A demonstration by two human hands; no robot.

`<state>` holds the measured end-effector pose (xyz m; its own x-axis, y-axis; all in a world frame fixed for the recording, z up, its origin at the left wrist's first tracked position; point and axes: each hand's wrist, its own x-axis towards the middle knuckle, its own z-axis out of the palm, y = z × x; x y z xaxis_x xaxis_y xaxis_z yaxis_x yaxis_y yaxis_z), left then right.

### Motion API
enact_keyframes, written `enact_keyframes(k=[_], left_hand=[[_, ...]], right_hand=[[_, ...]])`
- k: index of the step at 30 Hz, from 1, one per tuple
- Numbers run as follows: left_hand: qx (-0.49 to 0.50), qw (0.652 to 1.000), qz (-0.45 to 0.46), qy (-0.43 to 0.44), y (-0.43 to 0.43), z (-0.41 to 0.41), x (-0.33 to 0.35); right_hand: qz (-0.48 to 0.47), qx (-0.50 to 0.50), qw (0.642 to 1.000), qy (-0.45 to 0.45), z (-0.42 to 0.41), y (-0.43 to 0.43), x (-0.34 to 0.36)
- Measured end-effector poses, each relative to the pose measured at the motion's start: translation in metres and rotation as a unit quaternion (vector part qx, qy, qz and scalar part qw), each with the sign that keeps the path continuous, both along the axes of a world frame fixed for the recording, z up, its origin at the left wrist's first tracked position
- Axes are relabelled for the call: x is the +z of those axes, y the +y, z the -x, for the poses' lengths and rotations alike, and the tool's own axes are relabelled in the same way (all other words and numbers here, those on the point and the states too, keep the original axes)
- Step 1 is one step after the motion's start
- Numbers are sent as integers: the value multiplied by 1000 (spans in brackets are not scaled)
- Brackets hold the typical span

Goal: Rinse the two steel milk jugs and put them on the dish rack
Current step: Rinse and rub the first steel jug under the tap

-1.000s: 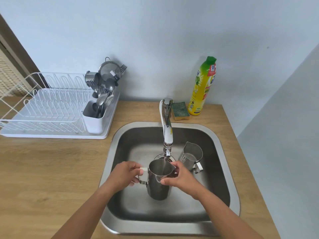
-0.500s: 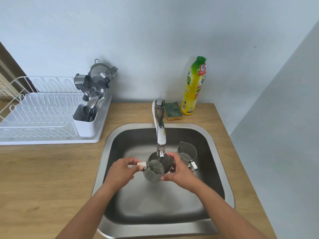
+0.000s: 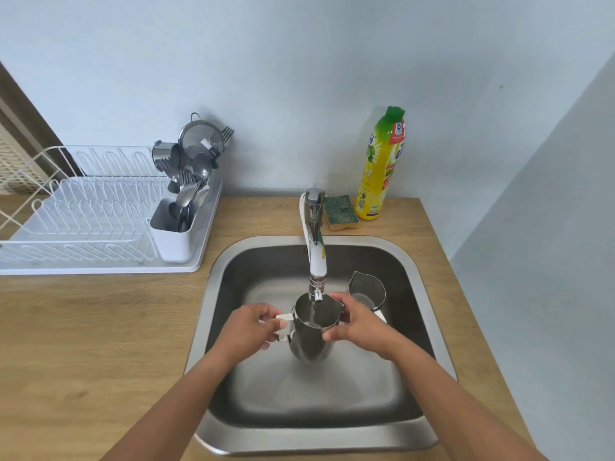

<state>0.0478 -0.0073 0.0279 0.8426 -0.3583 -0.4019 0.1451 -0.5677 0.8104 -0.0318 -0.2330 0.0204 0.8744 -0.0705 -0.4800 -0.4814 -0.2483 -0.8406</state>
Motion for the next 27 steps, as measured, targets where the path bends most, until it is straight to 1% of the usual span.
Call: enact_keyframes(k=[4,8,10,12,14,17,20,22,27], left_hand=[[11,1000,-1,-28,-5,7,-5],[3,1000,-8,-28,-2,11,-8],[-3,999,-3,-33,-6,14,-8],[13,999,4,-39,-8,12,-8],[25,999,11,-37,-6,8,-8],[4,1000,9,-29,-4,9,-8],[3,1000,12,-26,-7,11,-9],[11,1000,12,-27,-6,9,-11],[6,1000,-18,-25,-2,8,-13]], right_hand=[[-6,-28,999,-24,1,4,-3],[-6,6,1000,-12,-1,0,-2],[-5,-9,1000,-13,-1,-3,0],[-5,-27,999,-32,-2,1,1],[-2,-21,999,-42,-3,5,2],[-6,-7,999,-31,-3,-1,-1],[-10,-33,999,-38,-1,-1,-1],[-15,-32,999,-40,-1,3,-2],[-20,-29,999,-26,-2,2,-4]])
